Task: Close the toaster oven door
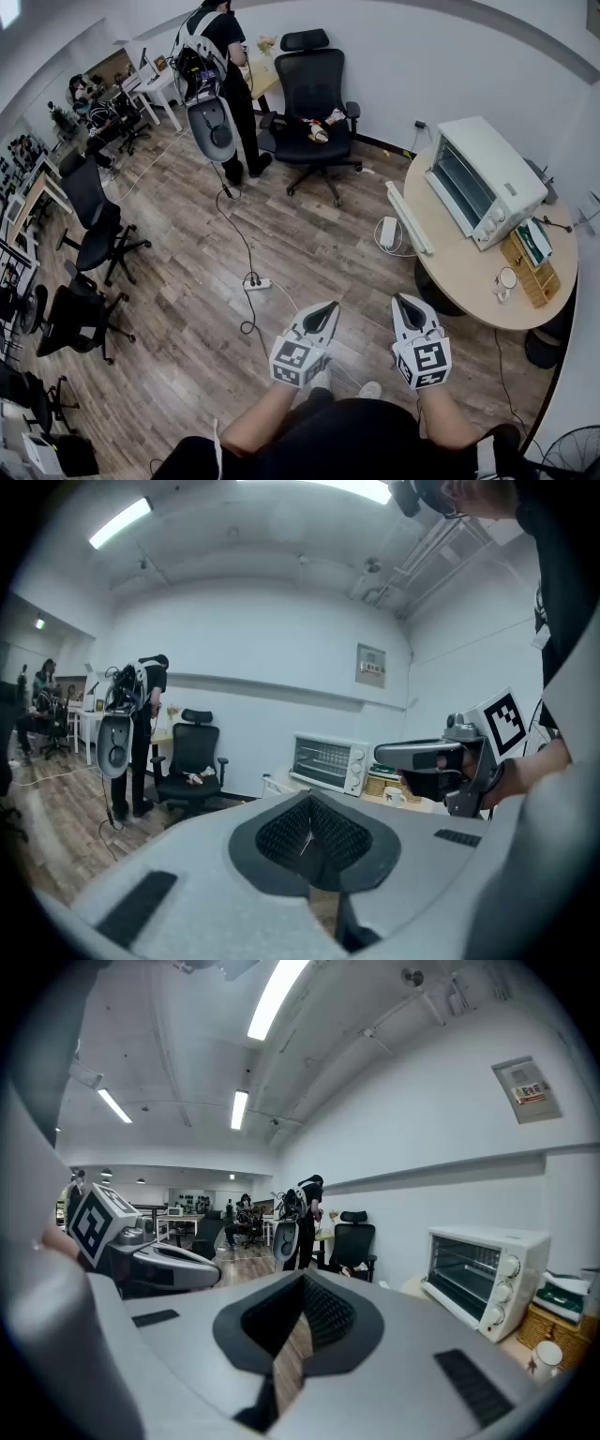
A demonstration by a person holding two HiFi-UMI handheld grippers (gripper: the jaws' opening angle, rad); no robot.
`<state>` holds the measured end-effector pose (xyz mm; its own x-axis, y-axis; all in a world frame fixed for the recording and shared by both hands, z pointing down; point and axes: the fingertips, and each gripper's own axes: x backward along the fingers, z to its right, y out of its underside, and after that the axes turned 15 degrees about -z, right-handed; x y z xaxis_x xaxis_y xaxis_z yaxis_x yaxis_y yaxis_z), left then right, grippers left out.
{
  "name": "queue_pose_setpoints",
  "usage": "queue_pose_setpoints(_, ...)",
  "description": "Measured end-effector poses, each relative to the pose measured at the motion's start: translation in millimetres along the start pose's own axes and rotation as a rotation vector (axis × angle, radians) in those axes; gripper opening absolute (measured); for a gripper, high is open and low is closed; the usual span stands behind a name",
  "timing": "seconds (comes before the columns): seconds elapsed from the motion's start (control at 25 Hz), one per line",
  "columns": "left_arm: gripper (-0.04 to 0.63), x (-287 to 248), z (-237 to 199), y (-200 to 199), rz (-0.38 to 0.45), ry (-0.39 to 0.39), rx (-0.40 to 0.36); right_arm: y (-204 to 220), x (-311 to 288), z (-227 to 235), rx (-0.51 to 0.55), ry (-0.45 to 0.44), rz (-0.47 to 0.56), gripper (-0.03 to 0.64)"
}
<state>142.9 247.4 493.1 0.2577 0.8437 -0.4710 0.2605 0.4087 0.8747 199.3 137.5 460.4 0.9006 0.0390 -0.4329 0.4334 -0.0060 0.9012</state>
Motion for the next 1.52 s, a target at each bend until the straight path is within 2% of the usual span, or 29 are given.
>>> queue_pose_setpoints(0.24,0.002,-3,-6,-1,0.010,-0.003,0.030,-3,-1,1,-0.007,0.006,0.007,-0.003)
queue_pose_setpoints(0.48,0.002,-3,-12,-11,0.031,0.013,0.016,-11,-7,-3,0.003,0.022,0.014,-0.003)
queue_pose_setpoints(0.64,0.002,-1,-28,-15,0.039,0.004,0.015,-21,-13,0,-0.029,0.022,0.052,-0.003)
queue_pose_setpoints(0.92,0.002,4,-59,-22,0.051,0.001,0.003,-37,-27,-8,-0.025,0.018,0.080,-0.003)
queue_pose_setpoints(1.2,0.002,14,-90,-15,0.034,0.040,-0.063,-48,-60,-37,-0.038,-0.005,0.067,-0.003)
queue_pose_setpoints(1.36,0.002,20,-107,-23,0.036,-0.007,-0.149,-49,-72,-47,-0.041,0.015,0.055,-0.003)
queue_pose_setpoints(1.52,0.002,18,-114,-34,0.051,0.005,-0.145,-43,-86,-45,-0.046,0.044,0.033,-0.003)
